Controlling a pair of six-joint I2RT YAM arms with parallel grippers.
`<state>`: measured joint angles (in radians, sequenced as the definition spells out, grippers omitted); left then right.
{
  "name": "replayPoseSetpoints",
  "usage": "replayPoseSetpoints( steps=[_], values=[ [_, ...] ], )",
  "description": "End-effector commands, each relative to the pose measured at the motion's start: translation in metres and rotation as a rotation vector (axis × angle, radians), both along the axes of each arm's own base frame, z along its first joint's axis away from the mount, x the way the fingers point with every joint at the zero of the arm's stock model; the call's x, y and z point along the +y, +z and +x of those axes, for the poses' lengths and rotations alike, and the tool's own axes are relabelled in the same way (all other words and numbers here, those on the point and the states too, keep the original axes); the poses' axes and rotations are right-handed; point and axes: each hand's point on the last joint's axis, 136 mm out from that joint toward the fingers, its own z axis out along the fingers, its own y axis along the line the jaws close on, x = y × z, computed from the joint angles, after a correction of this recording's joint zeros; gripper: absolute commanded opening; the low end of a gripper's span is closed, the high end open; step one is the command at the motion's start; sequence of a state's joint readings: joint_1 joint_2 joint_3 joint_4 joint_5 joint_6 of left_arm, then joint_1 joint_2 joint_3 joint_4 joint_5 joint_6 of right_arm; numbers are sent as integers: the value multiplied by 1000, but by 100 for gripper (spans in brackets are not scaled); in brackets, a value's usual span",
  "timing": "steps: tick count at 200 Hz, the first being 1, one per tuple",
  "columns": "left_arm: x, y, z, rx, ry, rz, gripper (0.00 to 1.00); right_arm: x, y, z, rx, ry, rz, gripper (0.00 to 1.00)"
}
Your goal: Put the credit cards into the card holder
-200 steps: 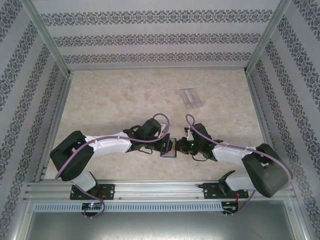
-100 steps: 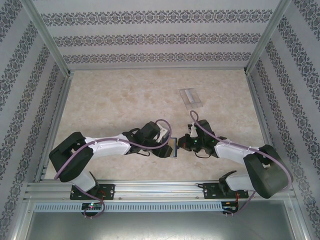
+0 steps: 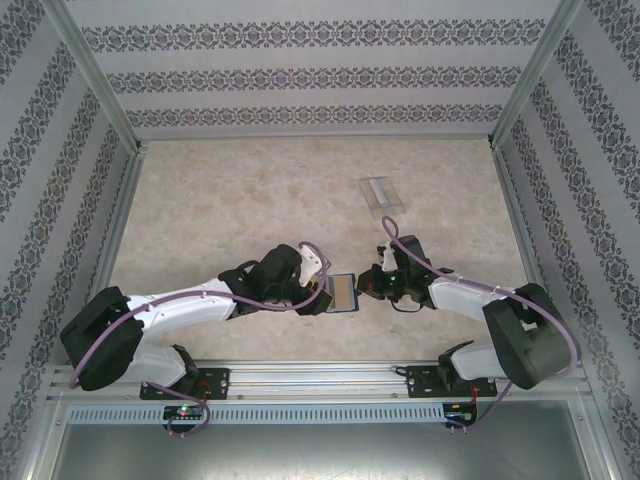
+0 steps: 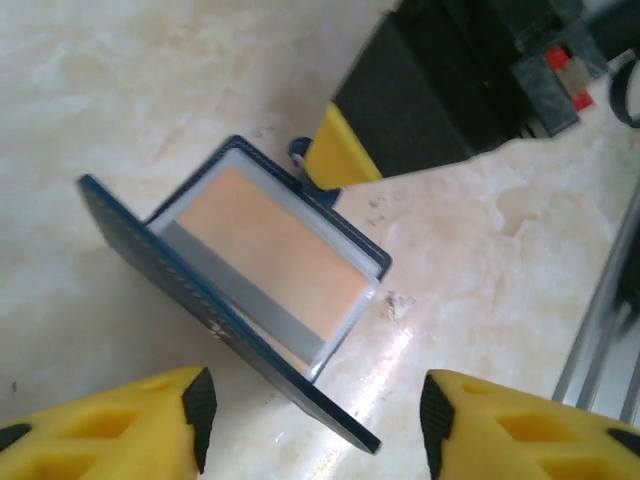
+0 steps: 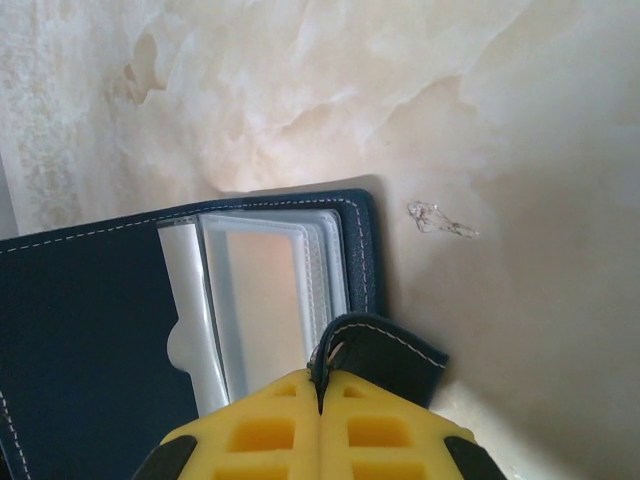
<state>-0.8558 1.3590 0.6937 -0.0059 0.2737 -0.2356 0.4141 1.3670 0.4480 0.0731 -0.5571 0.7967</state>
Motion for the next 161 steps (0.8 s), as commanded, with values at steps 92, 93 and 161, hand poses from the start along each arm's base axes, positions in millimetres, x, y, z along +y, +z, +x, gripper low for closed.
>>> replayPoseSetpoints(
  steps=[92,93,161],
  values=[
    [23,-23,21,17,114,154,42,7,-1,6,24,35,15,0],
    [22,-23,21,16,113,149,42,7,-1,7,23,34,15,0],
    [-23,-22,37,32,60,45,51,6,4,5,27,17,59,0]
  ],
)
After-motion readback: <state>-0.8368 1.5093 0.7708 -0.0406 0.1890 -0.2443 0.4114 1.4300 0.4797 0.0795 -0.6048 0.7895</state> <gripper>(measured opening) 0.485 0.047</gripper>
